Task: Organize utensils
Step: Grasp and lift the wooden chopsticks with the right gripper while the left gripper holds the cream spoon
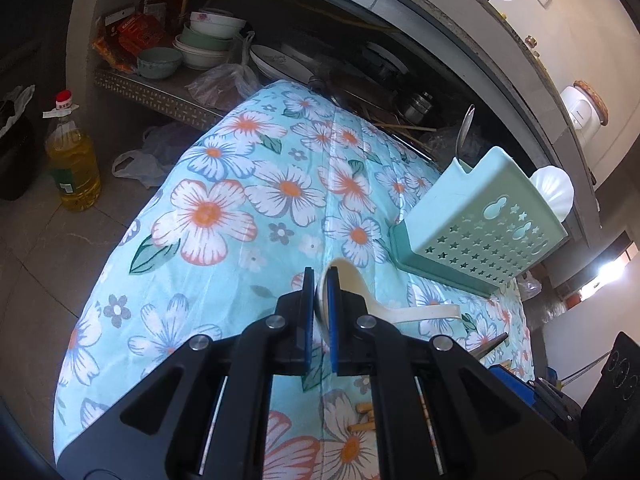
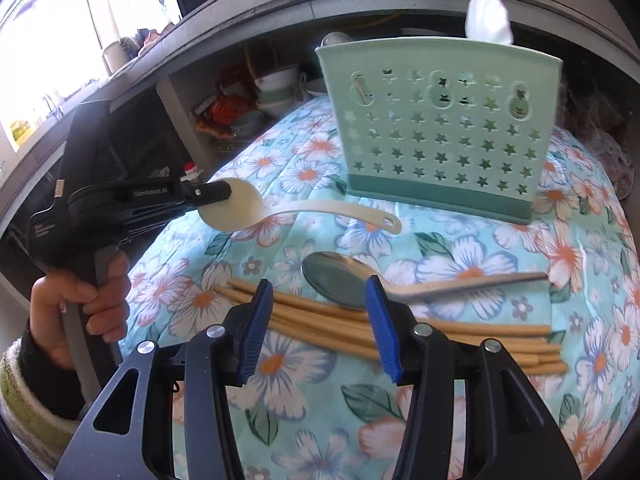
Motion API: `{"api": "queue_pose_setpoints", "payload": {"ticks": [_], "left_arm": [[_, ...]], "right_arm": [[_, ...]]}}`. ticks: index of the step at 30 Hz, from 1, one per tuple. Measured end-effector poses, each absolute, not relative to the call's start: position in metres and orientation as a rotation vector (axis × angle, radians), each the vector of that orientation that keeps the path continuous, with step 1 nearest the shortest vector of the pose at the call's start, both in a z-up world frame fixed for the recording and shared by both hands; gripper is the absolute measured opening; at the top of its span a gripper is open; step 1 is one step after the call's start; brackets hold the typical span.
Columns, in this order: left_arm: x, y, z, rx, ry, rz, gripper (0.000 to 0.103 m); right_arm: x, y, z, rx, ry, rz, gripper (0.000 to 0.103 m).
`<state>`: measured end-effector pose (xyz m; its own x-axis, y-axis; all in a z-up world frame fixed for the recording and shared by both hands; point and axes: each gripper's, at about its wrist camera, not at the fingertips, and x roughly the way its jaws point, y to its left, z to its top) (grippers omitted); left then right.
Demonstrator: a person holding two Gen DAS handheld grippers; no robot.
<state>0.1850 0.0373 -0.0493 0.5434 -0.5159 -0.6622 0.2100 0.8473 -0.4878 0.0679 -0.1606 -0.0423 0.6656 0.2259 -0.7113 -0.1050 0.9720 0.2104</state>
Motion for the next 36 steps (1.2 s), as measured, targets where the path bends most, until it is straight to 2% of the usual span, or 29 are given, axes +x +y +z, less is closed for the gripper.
{"api": "queue_pose_setpoints", "payload": {"ticks": [10,22,28,36], "left_arm": [[0.189,0.041,-0.057,-0.392,0.91,-0.429,0.005],[0.189,0.04,-0.06,-0.392,0.92,-0.428,0.005],[0.189,0.039,-0.062,-0.387,0.933,-0.423,0.005],[0.19,0.037,-0.063,-0.381,0.938,-0.419,0.005]], "right_arm": [[0.104,-0.134,-0.064,-0.007,0.902,0.125,0.033],[0.103,-0.12,-0.064,-0.092,0.851,0.04,0.013],[0.087,-0.149,-0.042,0.048,0.792,0.039,0.01],[0.049,-0.24,0.007,0.426,0.617,0.048,0.007]]}}
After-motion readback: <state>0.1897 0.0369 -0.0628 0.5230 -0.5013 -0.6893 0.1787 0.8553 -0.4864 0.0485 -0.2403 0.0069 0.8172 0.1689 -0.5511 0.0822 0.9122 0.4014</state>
